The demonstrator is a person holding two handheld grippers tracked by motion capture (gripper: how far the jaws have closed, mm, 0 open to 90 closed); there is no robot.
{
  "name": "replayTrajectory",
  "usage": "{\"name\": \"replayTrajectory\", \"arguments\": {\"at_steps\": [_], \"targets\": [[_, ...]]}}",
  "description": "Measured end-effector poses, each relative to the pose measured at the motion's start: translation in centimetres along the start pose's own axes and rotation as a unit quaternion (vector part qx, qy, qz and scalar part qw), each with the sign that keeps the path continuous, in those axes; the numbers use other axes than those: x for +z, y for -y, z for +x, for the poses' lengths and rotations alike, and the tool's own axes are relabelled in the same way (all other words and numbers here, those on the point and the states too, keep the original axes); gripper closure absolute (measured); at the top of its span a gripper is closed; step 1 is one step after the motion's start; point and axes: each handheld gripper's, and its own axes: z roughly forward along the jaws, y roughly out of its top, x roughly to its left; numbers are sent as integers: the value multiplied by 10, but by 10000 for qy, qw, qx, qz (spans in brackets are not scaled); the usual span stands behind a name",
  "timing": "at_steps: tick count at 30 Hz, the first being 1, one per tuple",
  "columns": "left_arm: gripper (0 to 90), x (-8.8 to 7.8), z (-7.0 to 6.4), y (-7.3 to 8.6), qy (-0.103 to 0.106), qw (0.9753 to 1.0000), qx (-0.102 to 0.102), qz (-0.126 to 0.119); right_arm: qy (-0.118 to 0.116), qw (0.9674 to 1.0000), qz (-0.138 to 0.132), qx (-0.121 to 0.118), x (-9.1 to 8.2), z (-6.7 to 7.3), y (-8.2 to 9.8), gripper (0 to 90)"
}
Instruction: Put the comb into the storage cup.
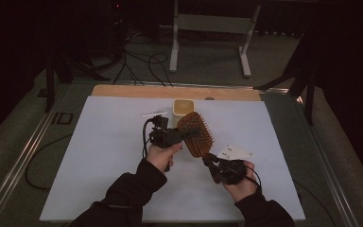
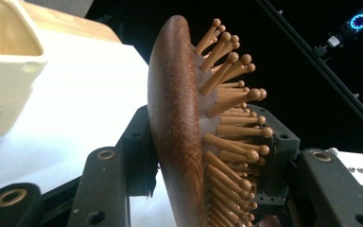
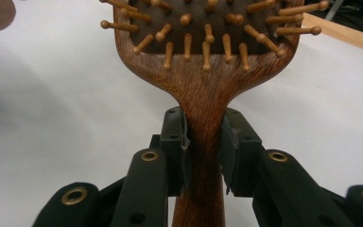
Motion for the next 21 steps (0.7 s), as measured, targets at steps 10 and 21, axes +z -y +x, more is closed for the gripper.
{"name": "replayTrajectory", "arguments": {"at_steps": [10, 21], "targets": [[533, 0, -2, -8, 192, 9997, 77, 151, -125, 9998, -112, 112, -1, -2, 0, 723], [538, -7, -11, -16, 111, 9992, 383, 88, -266, 9989, -175, 334, 0, -6, 2, 479]]}}
